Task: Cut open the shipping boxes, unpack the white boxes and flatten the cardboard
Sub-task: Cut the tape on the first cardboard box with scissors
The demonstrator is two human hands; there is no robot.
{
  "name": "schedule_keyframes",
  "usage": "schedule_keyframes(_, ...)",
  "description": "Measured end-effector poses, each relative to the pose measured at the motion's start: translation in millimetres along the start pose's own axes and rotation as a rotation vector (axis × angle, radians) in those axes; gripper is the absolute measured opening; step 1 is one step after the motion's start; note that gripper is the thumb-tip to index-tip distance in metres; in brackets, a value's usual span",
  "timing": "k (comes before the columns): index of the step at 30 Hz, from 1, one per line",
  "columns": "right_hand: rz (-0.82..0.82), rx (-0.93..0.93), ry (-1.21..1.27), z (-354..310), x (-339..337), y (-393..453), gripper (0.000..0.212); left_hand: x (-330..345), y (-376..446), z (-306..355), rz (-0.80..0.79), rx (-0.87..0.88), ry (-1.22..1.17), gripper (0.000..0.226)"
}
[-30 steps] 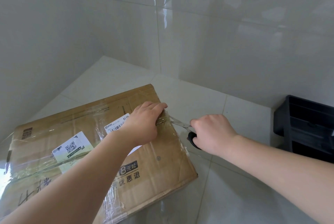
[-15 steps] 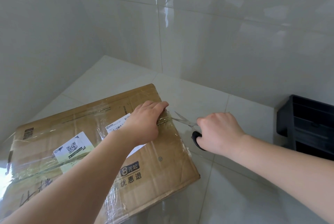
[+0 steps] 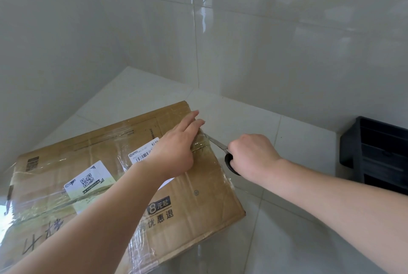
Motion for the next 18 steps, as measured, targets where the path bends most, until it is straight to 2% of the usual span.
schedule_keyframes(4,0.018,-0.008,0.017,3,3,0,0.014,-2,0,-1,0.027,0.015,0.009,0.079)
schedule_keyframes(10,0.036,0.001,0.046,9,1,-1,0.018,-6,-3,6,0.122,0.165,0.047,0.055)
schedule_keyframes(12,0.081,0.021,0.009,16,-7,-1,0.025,-9,-5,9,0.14,0.196,0.04,0.051)
schedule_keyframes(15,0.139,0.035,-0.02,25,-13,-4,0.026,-10,-8,19,0.134,0.271,0.031,0.05)
schedule_keyframes(18,0.101,0.015,-0.015,24,-7,-13,0.025,-5,-11,31,0.081,0.354,0.011,0.052)
Point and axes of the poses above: each hand's wrist, its own y-axis towards the middle knuckle, its own x-axis out of the palm, z = x × y, the point moved 7 cm from there along y, towards the middle knuckle, and after that the axes turned 5 degrees about y, right-handed, at the moved point
